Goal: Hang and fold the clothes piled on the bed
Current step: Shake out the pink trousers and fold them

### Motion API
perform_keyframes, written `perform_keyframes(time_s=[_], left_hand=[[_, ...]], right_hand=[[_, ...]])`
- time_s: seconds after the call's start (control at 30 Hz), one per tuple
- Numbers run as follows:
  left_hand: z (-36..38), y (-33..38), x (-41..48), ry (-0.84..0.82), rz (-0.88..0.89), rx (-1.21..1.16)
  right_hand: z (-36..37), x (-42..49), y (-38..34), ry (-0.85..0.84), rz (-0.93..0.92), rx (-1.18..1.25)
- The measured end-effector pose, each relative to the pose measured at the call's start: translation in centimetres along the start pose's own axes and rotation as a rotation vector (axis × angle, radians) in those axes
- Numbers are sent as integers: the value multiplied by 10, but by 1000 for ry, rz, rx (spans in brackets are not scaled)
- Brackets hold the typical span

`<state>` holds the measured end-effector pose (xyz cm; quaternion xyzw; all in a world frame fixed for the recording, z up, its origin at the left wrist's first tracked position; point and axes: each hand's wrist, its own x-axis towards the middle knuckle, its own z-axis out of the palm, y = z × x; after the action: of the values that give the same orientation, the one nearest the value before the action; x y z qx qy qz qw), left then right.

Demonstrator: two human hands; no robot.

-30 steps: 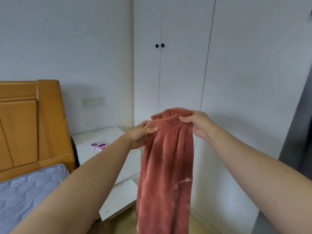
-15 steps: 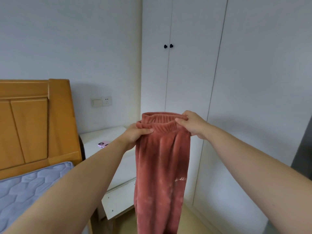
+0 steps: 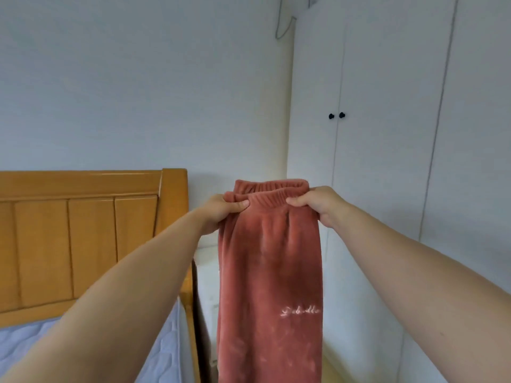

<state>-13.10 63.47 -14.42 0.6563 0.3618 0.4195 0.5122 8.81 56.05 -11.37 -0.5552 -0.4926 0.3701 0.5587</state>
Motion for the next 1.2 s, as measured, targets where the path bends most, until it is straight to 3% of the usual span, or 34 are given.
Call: perform_keyframes(time_s=[0.13,0.2,0.33,0.43,0.53,0.6,0.7,0.93,1.2], left_hand=[[-74,23,11,253,-21,409],[-109,27,21,350,-87,586],[-177,43,46,511,-112,502],[-230,94,59,776,102,384],[-274,171,53,967,428,425],[-294,216,38,1005,598,449],[-319,241,12,1010,690,517],[-347,129,-51,936,432,598],[-285,-63,-140,755,50,583]], right_hand=[[76,45,-22,59,-125,-297],[121,71,-24,57,-156,-292],[213,114,-49,-9,-110,-81],[267,145,-110,21,-364,-41],[305,150,-194,49,-677,35],[324,146,-238,17,-791,120],[344,136,-262,-68,-861,178],[385,103,-159,-257,-662,35],[368,25,35,-374,-296,-170]])
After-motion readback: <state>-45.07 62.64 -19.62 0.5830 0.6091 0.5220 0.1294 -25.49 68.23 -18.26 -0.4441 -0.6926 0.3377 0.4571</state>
